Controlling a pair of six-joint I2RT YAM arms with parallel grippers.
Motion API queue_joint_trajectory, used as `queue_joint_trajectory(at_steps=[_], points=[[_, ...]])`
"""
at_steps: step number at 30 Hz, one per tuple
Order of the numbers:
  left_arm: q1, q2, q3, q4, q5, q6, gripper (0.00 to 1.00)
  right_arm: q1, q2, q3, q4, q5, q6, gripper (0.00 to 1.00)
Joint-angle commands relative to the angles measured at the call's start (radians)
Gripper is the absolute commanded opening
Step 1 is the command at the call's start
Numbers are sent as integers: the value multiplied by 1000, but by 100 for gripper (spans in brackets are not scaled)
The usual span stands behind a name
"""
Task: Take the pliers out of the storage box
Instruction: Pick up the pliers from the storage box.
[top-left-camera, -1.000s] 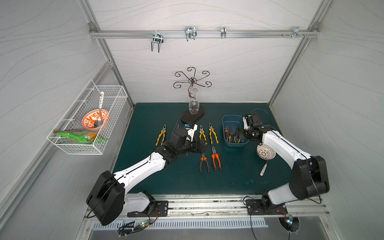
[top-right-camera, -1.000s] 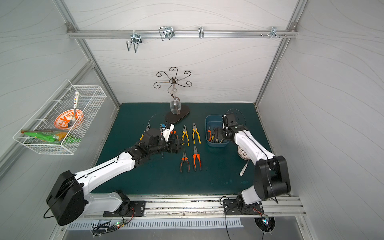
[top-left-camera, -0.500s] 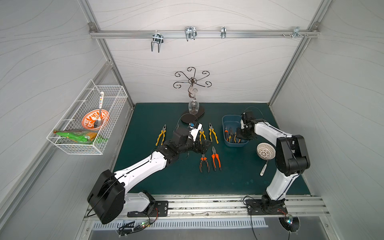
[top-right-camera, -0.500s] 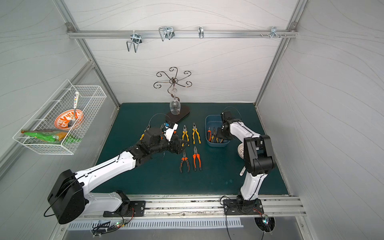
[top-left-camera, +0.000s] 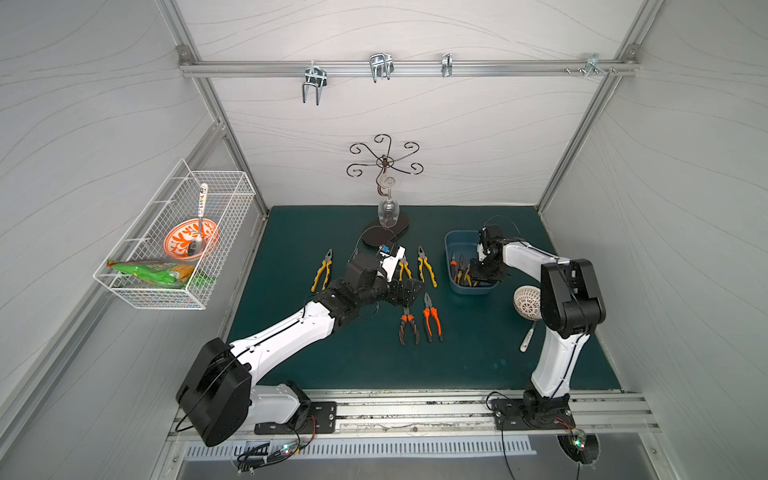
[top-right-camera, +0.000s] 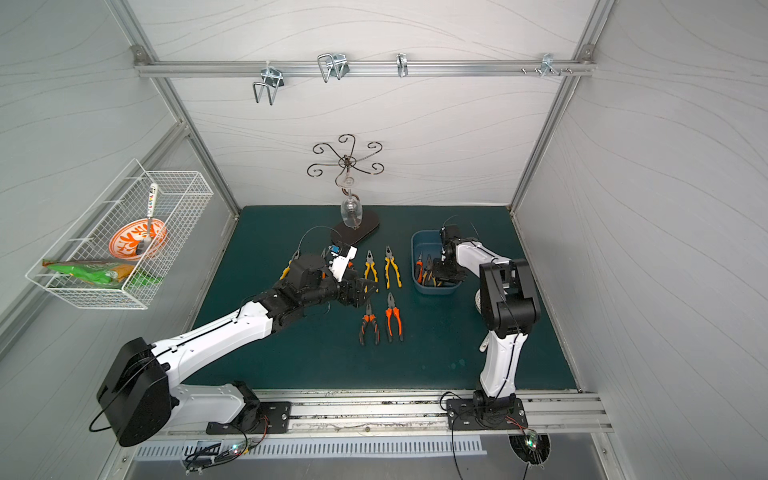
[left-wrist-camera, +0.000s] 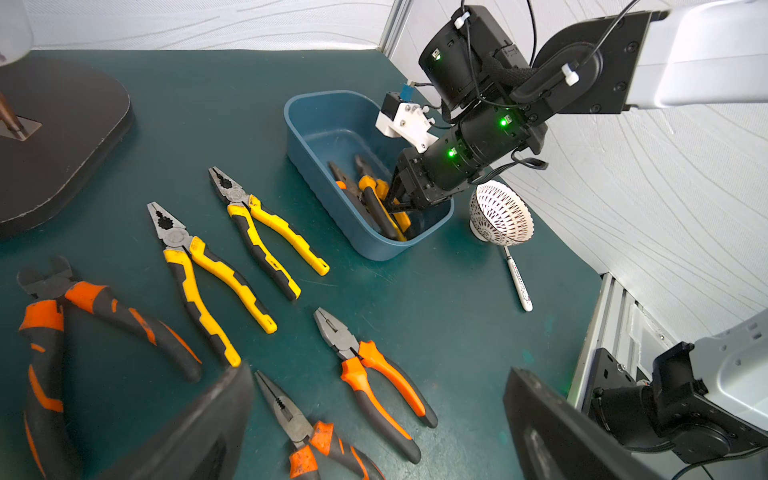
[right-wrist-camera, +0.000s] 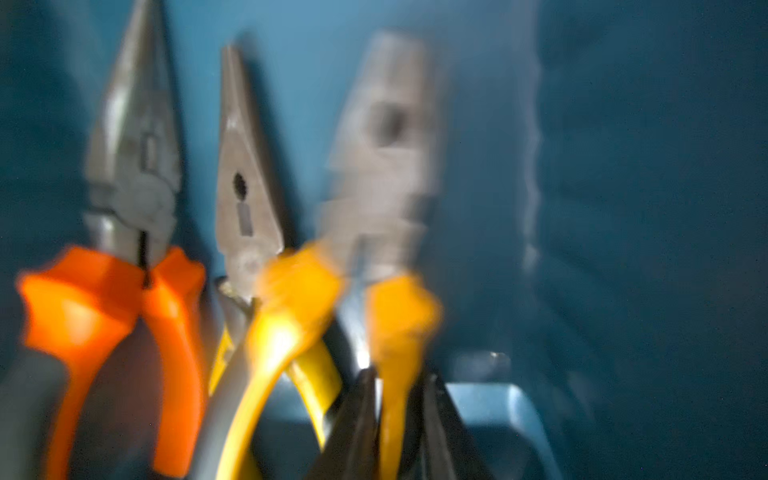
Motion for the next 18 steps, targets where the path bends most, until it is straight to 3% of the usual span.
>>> queue_joint_trajectory(at_steps=[1, 4, 10, 18], points=[[-1, 9, 38, 39, -10, 8, 100, 3, -67, -12, 5, -65, -12, 8], [0, 11, 38, 41, -11, 6, 100, 3, -110, -25, 22, -49, -21, 0], [12, 9, 36, 49, -23, -24, 100, 4, -211, -78, 71, -2, -19, 0], [78, 41, 32, 128, 13, -258, 100, 23, -353, -163, 159, 25, -35, 0]])
